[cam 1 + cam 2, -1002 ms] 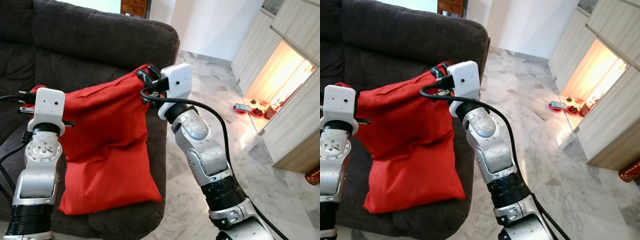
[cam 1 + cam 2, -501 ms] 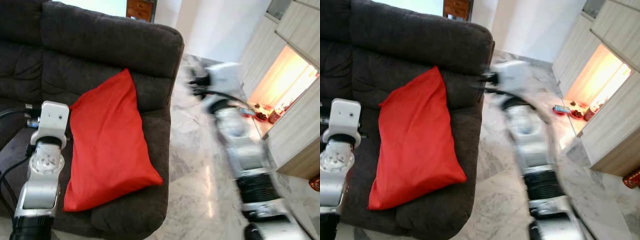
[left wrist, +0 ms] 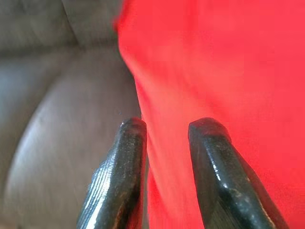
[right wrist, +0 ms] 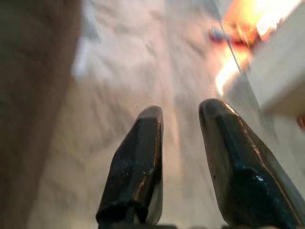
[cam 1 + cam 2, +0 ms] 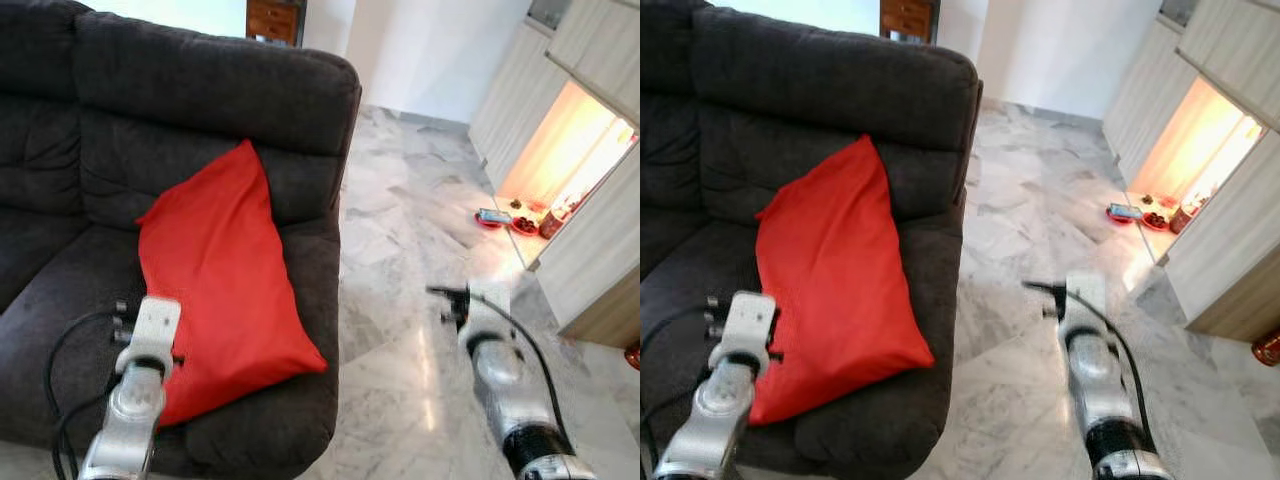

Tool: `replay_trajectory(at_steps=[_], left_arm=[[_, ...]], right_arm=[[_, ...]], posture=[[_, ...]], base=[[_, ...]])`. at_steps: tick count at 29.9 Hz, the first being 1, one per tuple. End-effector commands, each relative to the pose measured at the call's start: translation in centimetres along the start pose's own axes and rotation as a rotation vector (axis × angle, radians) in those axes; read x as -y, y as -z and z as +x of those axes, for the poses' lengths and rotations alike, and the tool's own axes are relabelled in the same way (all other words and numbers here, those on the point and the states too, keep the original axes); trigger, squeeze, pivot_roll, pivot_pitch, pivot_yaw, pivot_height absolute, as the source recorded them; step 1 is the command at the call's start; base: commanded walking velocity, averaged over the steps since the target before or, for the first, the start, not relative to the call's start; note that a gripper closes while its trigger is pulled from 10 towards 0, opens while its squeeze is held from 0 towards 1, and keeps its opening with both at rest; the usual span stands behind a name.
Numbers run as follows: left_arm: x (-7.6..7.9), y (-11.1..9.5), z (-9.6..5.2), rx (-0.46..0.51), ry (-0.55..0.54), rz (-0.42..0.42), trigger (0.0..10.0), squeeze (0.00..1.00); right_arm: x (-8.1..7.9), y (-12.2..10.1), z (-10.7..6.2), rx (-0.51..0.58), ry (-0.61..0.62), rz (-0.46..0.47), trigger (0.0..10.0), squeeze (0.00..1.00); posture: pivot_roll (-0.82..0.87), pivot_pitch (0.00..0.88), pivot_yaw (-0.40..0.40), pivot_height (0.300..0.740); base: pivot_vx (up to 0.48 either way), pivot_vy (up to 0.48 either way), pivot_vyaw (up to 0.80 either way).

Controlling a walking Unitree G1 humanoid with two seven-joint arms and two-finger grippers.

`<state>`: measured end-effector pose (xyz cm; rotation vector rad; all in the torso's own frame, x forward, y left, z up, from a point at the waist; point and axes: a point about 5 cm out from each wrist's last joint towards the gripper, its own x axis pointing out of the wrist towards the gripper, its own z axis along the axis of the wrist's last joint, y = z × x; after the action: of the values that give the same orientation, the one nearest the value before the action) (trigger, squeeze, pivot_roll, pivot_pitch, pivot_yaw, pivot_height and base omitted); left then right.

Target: Move the pillow to the sofa from floor

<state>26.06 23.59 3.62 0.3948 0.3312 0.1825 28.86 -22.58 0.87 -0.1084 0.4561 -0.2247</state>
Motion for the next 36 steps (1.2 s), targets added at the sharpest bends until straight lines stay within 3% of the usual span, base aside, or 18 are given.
replay_trajectory(at_steps=[1, 7, 12, 13, 18, 28, 36], left_arm=[[1.0, 1.0, -0.3, -0.012, 0.043, 0.001, 10.0, 0.00], [1.2, 4.3, -1.1, -0.121, 0.030, -0.010, 10.0, 0.00], [1.3, 6.0, -1.5, -0.182, 0.023, 0.003, 10.0, 0.00], [1.4, 6.8, -1.8, -0.222, 0.023, 0.008, 10.0, 0.00], [2.0, 9.0, -2.7, -0.313, 0.046, 0.026, 10.0, 0.00], [1.8, 10.6, -3.4, -0.380, 0.069, 0.033, 10.0, 0.00], [1.3, 11.4, -3.5, -0.429, 0.083, 0.025, 10.0, 0.00]], right_arm=[[1.5, 1.1, -0.2, -0.041, 0.074, 0.039, 10.0, 0.00], [2.1, 6.0, -1.9, -0.215, 0.087, 0.028, 10.0, 0.00], [1.9, 8.7, -3.2, -0.318, 0.072, 0.023, 10.0, 0.00], [1.6, 10.3, -4.2, -0.396, 0.057, 0.040, 10.0, 0.00], [1.4, 14.2, -6.9, -0.603, 0.051, -0.016, 10.0, 0.00], [1.1, 16.0, -8.4, -0.665, 0.055, 0.013, 10.0, 0.00], [-1.4, 16.2, -8.8, -0.667, -0.061, -0.005, 10.0, 0.00]], posture=[[0.17, 0.000, -0.172, 0.740], [0.17, 0.000, -0.171, 0.740], [0.17, 0.000, -0.167, 0.740], [0.16, 0.000, -0.161, 0.740], [0.17, 0.000, -0.154, 0.740], [0.17, 0.000, -0.103, 0.740], [0.14, 0.000, -0.064, 0.740]], base=[[0.000, 0.000, 0.00], [0.000, 0.000, 0.00], [0.000, 0.000, 0.00], [0.000, 0.000, 0.00], [0.000, 0.000, 0.00], [0.000, 0.000, 0.00], [0.000, 0.000, 0.00]])
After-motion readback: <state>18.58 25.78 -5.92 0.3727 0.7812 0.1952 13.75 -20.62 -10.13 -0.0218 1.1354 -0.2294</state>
